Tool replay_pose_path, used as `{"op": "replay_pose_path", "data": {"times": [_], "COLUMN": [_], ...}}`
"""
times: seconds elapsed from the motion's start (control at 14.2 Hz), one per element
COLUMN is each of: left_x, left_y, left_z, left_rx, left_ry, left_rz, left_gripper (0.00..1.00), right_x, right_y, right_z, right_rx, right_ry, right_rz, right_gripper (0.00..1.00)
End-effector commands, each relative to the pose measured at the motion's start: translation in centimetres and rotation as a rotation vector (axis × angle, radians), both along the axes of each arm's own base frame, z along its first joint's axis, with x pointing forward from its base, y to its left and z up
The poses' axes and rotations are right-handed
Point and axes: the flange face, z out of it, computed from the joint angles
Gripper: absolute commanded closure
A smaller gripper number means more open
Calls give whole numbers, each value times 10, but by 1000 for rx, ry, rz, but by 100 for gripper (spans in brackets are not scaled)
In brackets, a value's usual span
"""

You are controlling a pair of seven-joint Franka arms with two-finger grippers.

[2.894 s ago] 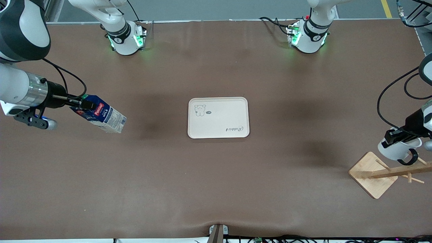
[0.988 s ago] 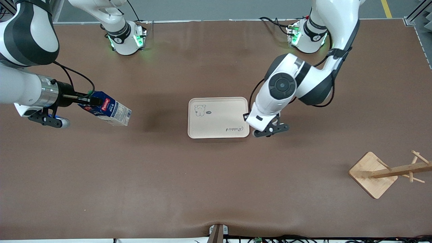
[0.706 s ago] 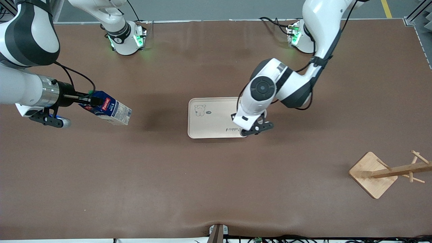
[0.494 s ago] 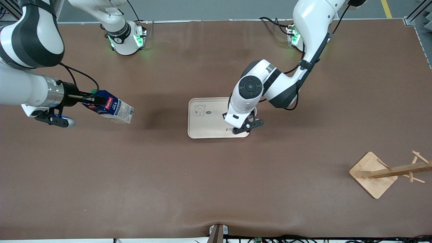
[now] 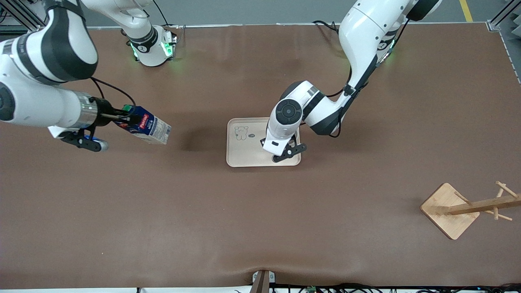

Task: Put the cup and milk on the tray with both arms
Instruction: 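Carry the mug onto the tray while the right gripper lifts the milk, then lower the mug onto the tray while the right gripper carries the milk over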

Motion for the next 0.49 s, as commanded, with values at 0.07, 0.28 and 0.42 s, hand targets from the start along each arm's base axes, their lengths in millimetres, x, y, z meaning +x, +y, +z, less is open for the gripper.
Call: {"op": "replay_pose_path", "data": {"times": [0.07, 0.28, 0.42], "left_x": [-2, 0, -1], "left_y": [-1, -1, -1], "left_z": [-10, -22, -27], "left_rx": [25, 23, 23], "left_ry": [-2, 2, 11], "left_rz": [25, 27, 31], "left_gripper": [100, 100, 100], "right_x": [-7, -12, -19], "right_y": [22, 43, 83], "right_z": [4, -3, -4], "right_rx": [-7, -17, -60], "right_ry": [-21, -11, -30], "right_rz": [-25, -16, -93], "right_gripper": [100, 100, 100]}}
